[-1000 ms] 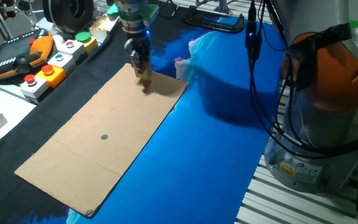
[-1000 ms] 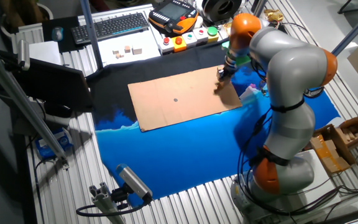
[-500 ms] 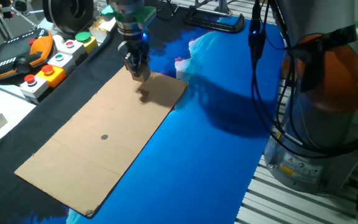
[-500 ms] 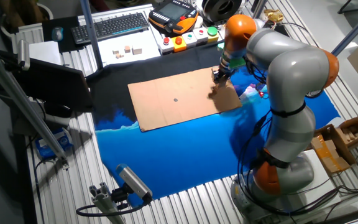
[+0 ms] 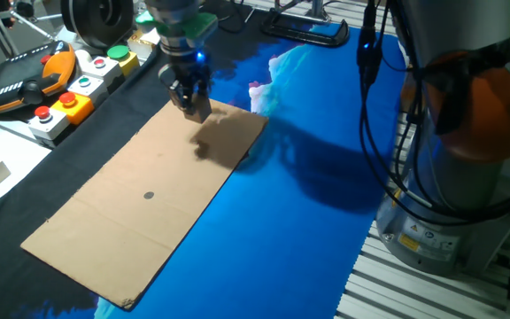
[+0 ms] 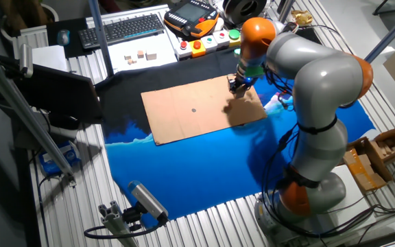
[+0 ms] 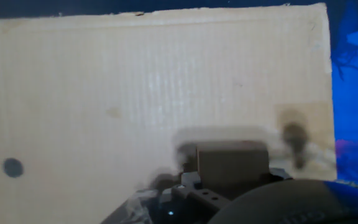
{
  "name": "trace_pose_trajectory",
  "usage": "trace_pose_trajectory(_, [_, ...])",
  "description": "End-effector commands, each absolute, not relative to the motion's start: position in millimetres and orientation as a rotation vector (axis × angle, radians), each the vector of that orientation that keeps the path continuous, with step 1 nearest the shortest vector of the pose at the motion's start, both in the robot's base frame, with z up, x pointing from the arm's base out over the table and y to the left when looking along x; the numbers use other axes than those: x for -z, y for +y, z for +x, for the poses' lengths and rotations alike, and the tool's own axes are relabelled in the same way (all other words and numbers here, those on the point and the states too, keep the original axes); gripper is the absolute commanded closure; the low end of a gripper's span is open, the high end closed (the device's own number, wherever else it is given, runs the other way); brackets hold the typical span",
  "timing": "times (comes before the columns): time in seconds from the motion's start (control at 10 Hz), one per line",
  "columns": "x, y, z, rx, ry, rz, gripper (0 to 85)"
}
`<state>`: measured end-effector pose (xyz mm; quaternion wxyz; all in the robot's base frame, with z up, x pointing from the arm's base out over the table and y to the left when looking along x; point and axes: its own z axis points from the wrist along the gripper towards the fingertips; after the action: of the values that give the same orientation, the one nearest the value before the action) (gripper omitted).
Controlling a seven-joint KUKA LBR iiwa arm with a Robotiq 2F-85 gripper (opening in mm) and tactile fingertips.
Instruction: Grab the block and place it at the designated location
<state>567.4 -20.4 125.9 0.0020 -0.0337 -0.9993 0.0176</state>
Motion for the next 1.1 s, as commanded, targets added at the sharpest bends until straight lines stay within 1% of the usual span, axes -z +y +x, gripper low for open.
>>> trace_pose_trajectory(0.0, [-129.6,-15.7,566.0,-0.049,-3.132,-0.141,84.3])
trace_pose_trajectory(0.1, [-130.9,-14.8,564.5,-0.017,-3.136,-0.199,84.3])
trace_pose_trajectory(0.2, [-130.9,-14.8,564.5,-0.018,-3.14,-0.265,84.3])
trace_pose_trajectory(0.5, [-130.9,-14.8,564.5,-0.108,-3.14,-0.388,84.3])
trace_pose_trajectory(0.6, [-130.9,-14.8,564.5,-0.107,-3.129,-0.397,84.3])
trace_pose_trajectory(0.7, [-130.9,-14.8,564.5,-0.055,-3.115,-0.422,84.3])
trace_pose_trajectory(0.8, [-130.9,-14.8,564.5,-0.046,-3.113,-0.442,84.3])
trace_pose_trajectory(0.9, [-130.9,-14.8,564.5,-0.089,-3.113,-0.52,84.3])
trace_pose_trajectory(1.0, [-130.9,-14.8,564.5,-0.059,-3.089,-0.621,84.3])
